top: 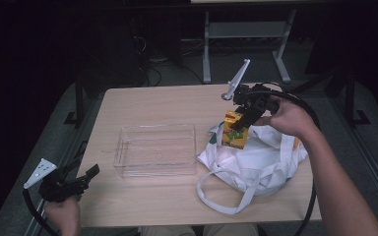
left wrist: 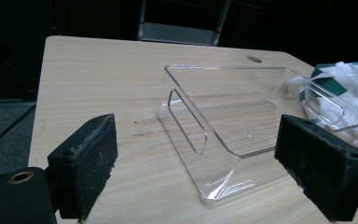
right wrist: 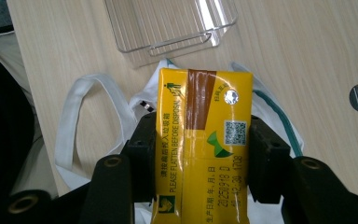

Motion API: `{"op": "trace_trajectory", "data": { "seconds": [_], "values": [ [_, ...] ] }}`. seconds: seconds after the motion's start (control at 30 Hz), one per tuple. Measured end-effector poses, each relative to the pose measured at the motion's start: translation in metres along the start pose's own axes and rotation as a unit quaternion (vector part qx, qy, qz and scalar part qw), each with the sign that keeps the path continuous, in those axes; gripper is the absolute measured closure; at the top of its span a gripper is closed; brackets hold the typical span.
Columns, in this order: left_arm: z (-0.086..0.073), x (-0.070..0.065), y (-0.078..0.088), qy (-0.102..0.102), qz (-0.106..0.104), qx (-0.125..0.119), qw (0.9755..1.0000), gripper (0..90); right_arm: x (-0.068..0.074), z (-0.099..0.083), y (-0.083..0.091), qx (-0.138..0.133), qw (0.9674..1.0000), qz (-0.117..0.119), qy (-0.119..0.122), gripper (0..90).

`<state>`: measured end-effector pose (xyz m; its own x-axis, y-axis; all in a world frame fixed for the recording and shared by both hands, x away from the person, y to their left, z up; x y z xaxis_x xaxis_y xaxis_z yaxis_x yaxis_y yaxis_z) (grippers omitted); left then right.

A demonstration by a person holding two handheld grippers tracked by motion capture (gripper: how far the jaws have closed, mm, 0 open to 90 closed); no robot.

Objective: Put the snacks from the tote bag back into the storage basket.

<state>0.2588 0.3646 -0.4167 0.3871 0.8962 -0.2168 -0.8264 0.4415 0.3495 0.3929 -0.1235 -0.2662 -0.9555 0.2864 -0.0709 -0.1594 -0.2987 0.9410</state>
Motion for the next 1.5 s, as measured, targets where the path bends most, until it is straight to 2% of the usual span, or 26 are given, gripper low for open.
{"op": "trace_trajectory", "data": {
  "seconds": [0.6, 1.5],
  "values": [
    [0.000, 0.000, -0.001, -0.003, 0.000, 0.004, 1.0000, 12.5, 0.004, 0.028, -0.004, 0.002, 0.9997, 0.009, 0.020, 52.1],
    [-0.001, 0.001, -0.003, -0.004, 0.000, 0.006, 1.0000, 12.5, 0.014, 0.070, -0.022, -0.004, 0.9981, 0.023, 0.056, 52.1]
  ]
}}
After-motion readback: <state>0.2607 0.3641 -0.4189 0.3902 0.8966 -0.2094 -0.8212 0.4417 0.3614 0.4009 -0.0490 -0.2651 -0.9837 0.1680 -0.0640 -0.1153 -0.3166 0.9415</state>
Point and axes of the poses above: each handheld gripper's, and its own axes: y roughly backward along the jaws, z roughly out of its top, x roughly to its left, the point moved 3 cm from there along -y, roughly forward along the jaws, and after that the axes turned 2 degrees about x, right-handed, at the moved point
